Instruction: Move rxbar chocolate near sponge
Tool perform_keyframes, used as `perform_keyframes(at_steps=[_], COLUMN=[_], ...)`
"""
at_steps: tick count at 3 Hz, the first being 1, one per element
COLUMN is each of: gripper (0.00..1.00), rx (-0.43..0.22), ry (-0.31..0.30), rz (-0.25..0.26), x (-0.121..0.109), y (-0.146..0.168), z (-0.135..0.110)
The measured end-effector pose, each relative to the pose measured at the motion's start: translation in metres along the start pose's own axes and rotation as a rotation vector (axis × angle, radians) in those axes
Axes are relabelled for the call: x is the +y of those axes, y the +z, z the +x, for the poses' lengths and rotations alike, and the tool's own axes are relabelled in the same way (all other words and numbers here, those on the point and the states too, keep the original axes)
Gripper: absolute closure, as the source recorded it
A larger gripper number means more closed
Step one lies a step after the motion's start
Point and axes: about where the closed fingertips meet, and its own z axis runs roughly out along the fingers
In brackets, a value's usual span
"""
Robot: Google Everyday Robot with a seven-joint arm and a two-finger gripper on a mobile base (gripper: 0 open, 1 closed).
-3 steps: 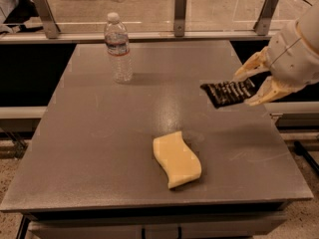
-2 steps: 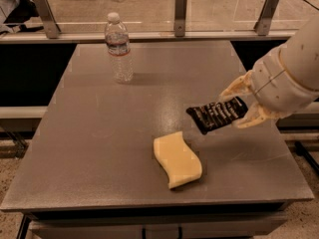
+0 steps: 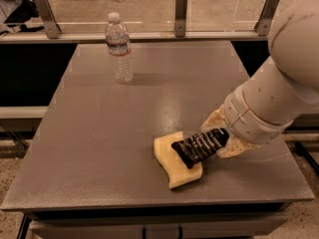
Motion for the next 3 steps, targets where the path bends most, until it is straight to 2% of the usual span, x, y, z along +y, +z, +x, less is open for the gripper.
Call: perform_keyframes(at_steps=[1, 2, 3], gripper=[1.0, 1.0, 0.82], rx=[-0.006, -0.036, -0.103], ry=[0.026, 0.074, 0.121], rz=[-0.043, -0.063, -0.076], x=[0.006, 0.011, 0.015], y=[0.015, 0.018, 0.019], z=[0.007, 0.022, 0.036])
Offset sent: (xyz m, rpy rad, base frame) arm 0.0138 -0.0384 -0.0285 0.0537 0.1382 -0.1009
